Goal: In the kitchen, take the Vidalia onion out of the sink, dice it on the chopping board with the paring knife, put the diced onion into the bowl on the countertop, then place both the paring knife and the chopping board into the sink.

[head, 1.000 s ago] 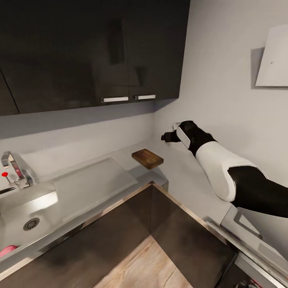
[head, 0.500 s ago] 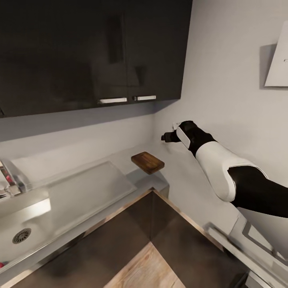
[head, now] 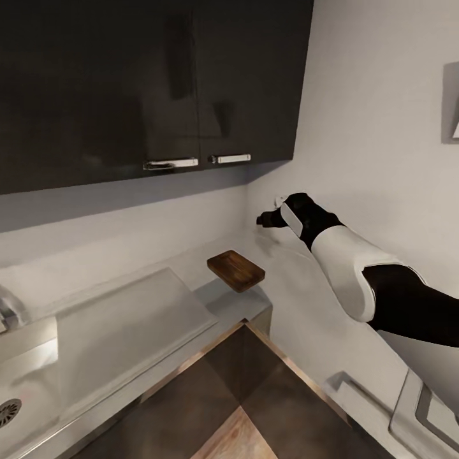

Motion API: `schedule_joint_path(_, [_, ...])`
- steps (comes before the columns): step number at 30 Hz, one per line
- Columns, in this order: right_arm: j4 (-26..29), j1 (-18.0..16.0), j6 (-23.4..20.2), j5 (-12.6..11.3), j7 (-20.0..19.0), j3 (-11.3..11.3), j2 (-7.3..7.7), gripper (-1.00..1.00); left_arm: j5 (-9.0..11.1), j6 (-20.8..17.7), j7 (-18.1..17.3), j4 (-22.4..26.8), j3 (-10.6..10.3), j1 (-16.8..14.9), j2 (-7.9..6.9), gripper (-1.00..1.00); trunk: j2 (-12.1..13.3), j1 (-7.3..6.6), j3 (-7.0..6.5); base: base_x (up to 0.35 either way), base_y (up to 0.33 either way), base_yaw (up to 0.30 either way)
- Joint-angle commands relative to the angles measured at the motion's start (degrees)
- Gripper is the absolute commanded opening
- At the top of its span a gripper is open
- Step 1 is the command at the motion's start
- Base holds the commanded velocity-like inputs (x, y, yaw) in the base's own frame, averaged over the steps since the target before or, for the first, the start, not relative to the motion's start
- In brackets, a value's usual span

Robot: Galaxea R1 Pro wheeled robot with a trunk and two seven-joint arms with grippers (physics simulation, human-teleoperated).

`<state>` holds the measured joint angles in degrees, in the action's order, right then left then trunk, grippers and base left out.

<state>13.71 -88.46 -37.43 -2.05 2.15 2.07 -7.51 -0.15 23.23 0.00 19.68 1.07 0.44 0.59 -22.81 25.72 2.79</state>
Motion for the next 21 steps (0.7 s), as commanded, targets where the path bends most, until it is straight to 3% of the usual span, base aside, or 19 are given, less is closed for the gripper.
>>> schedule_joint_path(1, [-0.05,-0.04,-0.25,-0.23,0.23,0.21,-0.02,1.0,-0.02,0.06,0.0,0.1,0.09,0.01,0.02,1.0,-0.11,0.07,0.11,0.304,0.0,0.0])
schedule_joint_path(8, [-0.26,0.01,-0.19,-0.23,0.23,0.21,-0.05,1.0,-0.02,0.06,0.0,0.1,0.08,0.01,0.02,1.0,-0.11,0.07,0.11,0.228,0.0,0.0])
schedule_joint_path(21, [-0.27,-0.01,-0.19,-0.23,0.23,0.21,-0.05,1.0,-0.02,0.06,0.0,0.1,0.02,0.0,0.02,1.0,-0.11,0.07,0.11,0.018,0.0,0.0])
